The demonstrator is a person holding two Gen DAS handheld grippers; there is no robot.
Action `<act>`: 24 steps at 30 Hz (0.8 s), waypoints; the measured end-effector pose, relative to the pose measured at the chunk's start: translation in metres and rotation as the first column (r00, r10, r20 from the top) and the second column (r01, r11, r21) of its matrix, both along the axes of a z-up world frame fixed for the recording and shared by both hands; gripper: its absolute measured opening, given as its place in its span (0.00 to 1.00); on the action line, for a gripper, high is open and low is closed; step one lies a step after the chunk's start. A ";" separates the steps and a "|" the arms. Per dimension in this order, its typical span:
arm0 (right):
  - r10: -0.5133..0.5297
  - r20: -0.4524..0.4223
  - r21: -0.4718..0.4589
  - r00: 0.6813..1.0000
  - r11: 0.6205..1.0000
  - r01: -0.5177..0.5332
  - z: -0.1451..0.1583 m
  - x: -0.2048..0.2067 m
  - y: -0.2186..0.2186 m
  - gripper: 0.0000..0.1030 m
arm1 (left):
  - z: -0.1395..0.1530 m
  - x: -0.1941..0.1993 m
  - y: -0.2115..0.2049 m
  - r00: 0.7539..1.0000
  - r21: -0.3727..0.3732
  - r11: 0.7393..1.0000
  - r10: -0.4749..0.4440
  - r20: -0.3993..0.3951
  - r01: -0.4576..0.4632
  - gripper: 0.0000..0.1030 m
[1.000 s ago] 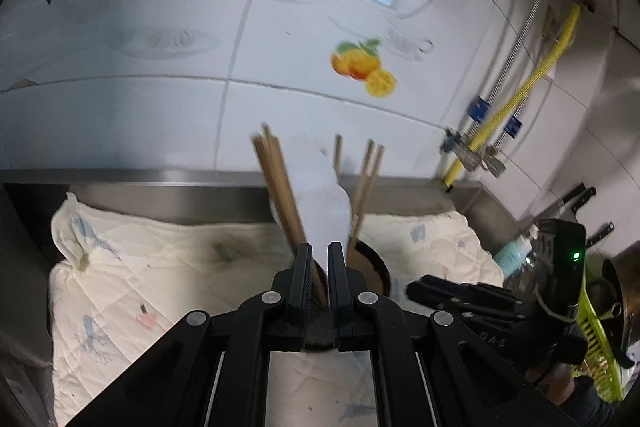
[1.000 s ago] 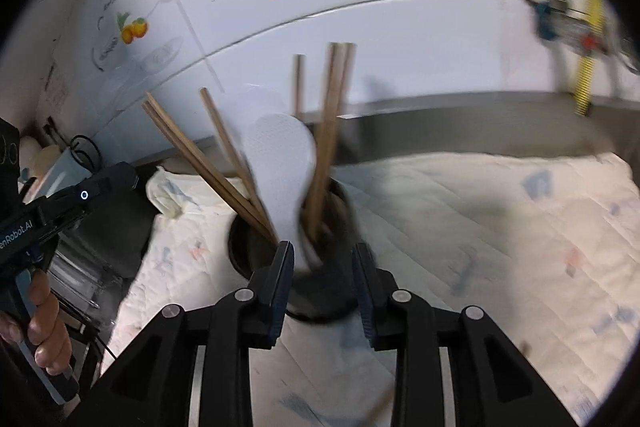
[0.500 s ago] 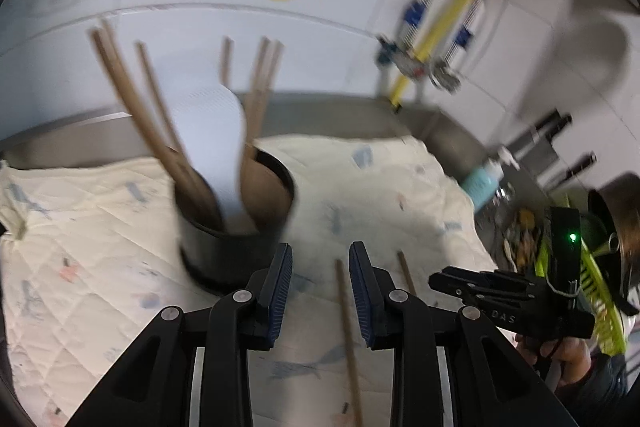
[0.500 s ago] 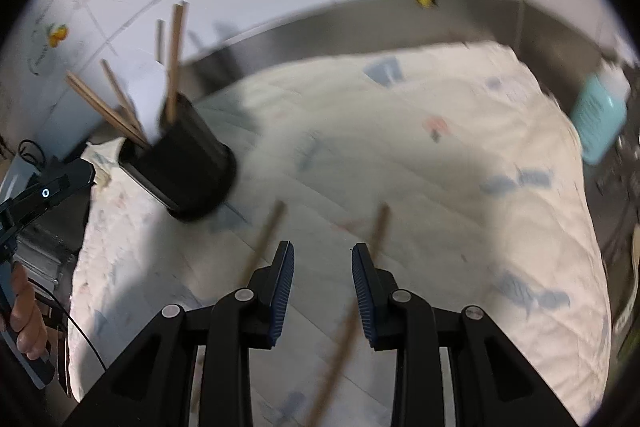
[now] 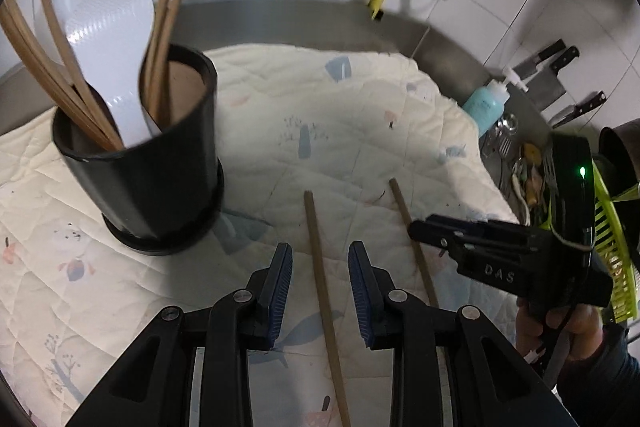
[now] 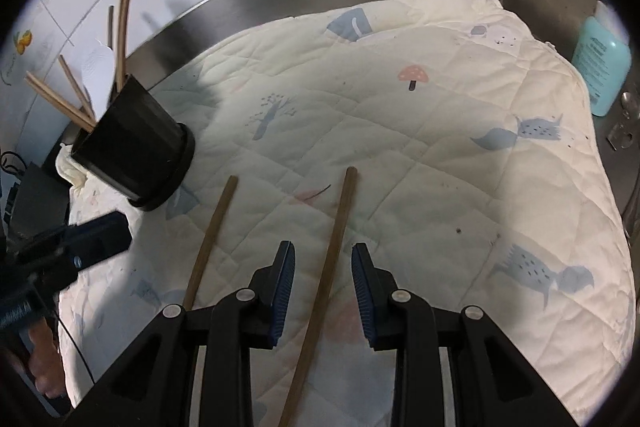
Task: Organize utensils
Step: 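Grasp a loose chopstick with the right gripper while the left gripper grasps another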
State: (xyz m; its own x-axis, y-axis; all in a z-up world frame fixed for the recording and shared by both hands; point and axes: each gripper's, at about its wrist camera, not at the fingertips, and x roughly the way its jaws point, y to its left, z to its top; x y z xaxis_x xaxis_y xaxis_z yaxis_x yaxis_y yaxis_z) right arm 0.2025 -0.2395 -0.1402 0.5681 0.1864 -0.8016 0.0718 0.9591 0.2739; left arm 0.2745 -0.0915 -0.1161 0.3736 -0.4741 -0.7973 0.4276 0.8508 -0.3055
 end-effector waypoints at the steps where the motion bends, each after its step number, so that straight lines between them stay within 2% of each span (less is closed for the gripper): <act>1: 0.001 -0.005 -0.003 1.000 1.000 -0.001 -0.002 0.003 0.000 0.30 | -0.003 0.002 -0.002 1.000 0.003 1.000 -0.002 -0.005 0.002 0.31; 5: -0.008 -0.023 0.002 1.000 1.000 0.008 -0.009 0.016 -0.001 0.27 | -0.013 0.009 -0.007 1.000 0.008 1.000 0.001 -0.031 -0.001 0.31; 8: -0.012 -0.028 -0.016 1.000 1.000 0.012 -0.011 0.021 0.000 0.21 | -0.020 0.013 -0.009 0.999 0.020 1.000 0.000 -0.041 0.001 0.31; 10: -0.012 -0.033 -0.051 0.999 0.999 0.010 -0.012 0.023 0.002 0.13 | -0.025 0.017 -0.011 0.999 0.025 1.000 0.001 -0.051 0.001 0.31; 14: -0.005 -0.028 -0.079 1.000 0.997 0.002 -0.011 0.021 0.004 0.11 | -0.033 0.022 -0.017 0.998 0.035 0.999 -0.007 -0.062 0.009 0.31; 20: -0.012 -0.003 -0.047 1.000 0.999 0.012 -0.004 0.011 0.001 0.10 | -0.048 0.030 -0.028 0.997 0.056 0.998 -0.021 -0.079 0.025 0.30; 24: -0.016 0.023 -0.034 1.000 0.999 0.017 0.005 0.001 -0.003 0.10 | -0.055 0.032 -0.036 0.996 0.071 0.997 -0.035 -0.086 0.041 0.22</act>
State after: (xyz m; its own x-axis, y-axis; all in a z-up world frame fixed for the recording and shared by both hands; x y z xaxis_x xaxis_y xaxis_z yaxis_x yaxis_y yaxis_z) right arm 0.2032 -0.2422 -0.1356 0.5886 0.1499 -0.7944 0.0816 0.9666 0.2429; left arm 0.3061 -0.1275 -0.1714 0.2861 -0.4258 -0.8584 0.4351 0.8559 -0.2796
